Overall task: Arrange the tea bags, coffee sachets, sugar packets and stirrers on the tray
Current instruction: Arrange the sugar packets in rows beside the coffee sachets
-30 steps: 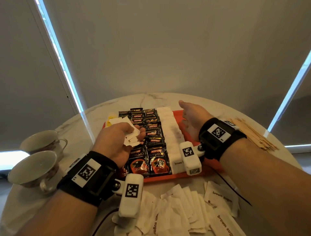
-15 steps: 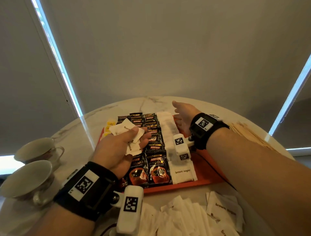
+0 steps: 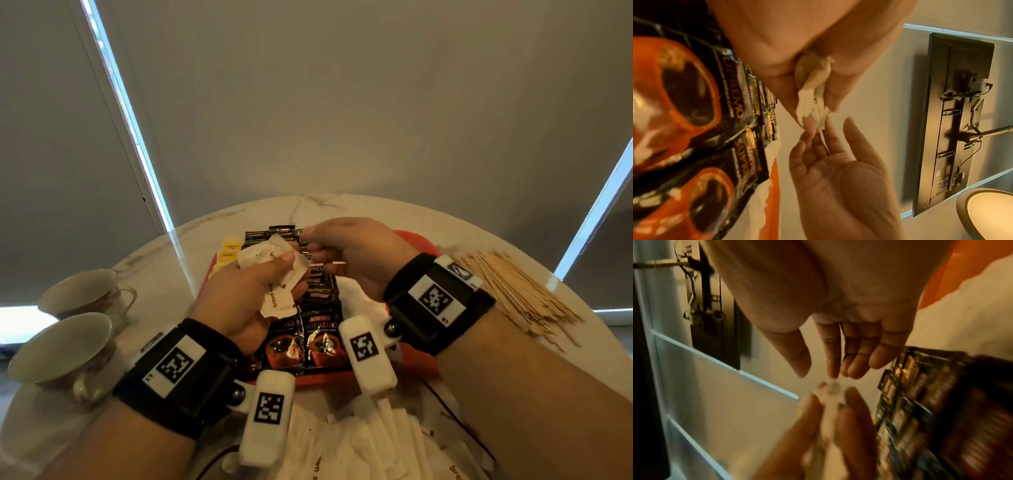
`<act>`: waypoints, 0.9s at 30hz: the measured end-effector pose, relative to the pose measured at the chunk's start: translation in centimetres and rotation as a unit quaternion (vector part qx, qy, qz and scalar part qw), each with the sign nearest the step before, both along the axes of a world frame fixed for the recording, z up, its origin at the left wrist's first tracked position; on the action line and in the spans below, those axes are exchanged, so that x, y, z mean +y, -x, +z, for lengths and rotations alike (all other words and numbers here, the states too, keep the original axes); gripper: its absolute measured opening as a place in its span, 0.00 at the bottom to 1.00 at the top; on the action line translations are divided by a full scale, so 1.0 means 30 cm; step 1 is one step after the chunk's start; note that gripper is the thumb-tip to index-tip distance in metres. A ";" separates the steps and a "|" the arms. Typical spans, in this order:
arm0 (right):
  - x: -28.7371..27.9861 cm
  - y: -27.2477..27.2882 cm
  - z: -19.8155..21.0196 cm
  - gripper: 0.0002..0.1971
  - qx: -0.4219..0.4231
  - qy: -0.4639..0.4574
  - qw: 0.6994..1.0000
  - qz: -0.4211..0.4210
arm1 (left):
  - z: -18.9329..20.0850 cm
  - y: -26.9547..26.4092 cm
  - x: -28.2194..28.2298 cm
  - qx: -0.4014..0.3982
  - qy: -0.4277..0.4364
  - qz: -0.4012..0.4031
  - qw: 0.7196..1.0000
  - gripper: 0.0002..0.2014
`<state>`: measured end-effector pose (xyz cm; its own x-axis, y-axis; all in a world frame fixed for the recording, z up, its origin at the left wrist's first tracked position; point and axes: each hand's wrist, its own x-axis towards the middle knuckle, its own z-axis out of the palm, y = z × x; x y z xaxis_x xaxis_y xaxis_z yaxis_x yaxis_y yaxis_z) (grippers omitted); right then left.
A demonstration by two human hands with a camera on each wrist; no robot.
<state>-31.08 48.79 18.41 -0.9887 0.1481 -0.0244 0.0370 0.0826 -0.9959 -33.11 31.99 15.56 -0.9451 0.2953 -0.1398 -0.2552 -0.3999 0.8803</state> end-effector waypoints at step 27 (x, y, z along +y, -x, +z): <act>0.138 0.044 -0.069 0.06 0.007 0.127 0.980 -0.156 | 0.020 0.012 -0.016 -0.074 -0.053 0.030 0.995 0.12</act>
